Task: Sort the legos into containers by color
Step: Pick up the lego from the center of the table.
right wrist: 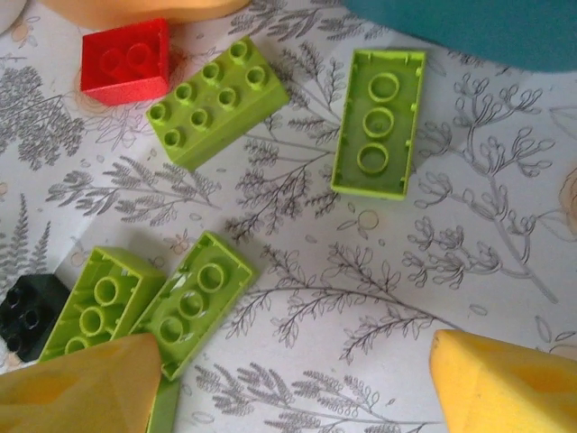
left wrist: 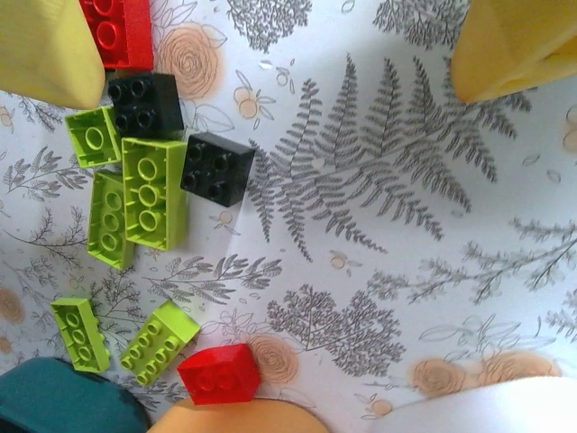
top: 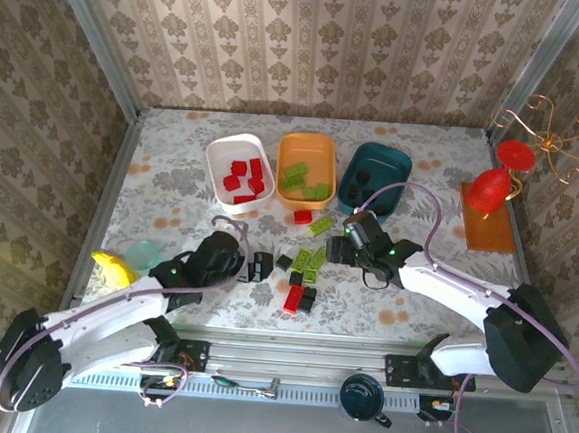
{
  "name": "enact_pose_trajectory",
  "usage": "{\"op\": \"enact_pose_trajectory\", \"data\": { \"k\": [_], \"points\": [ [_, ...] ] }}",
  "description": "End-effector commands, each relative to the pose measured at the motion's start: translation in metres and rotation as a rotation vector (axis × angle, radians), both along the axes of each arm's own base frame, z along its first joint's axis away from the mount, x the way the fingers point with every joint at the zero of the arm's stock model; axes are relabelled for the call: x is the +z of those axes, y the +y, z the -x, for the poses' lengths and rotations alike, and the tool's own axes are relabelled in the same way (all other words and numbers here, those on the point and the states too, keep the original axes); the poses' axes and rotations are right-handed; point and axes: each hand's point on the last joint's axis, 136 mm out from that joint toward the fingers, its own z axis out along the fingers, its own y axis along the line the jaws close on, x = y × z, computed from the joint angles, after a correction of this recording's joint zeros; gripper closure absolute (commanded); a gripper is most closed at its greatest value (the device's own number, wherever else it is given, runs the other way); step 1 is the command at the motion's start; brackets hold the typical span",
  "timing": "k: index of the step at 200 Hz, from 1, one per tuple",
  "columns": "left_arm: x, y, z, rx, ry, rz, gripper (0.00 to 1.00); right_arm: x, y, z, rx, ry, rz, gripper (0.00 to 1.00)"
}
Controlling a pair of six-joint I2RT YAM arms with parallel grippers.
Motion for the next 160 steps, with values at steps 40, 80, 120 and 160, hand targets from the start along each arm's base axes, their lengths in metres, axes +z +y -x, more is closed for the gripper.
{"op": "enact_pose_trajectory", "data": {
  "k": [40, 80, 120, 160],
  "points": [
    [-0.002, 0.011, 0.007, 0.070, 0.000, 0.055, 0.00, -0.030, -0.014, -0.048, -0.110, 0.078, 0.119, 0.26],
    [-0.007, 0.011, 0.010, 0.061, 0.011, 0.050, 0.00, -0.051, -0.019, -0.065, -0.150, 0.124, 0.182, 0.30],
    [-0.013, 0.014, 0.014, 0.067, 0.019, 0.056, 0.00, -0.064, -0.025, -0.074, -0.164, 0.158, 0.263, 0.41],
    [-0.010, 0.020, 0.016, 0.077, 0.006, 0.054, 0.00, -0.077, -0.025, -0.067, -0.148, 0.193, 0.263, 0.59]
  ]
}}
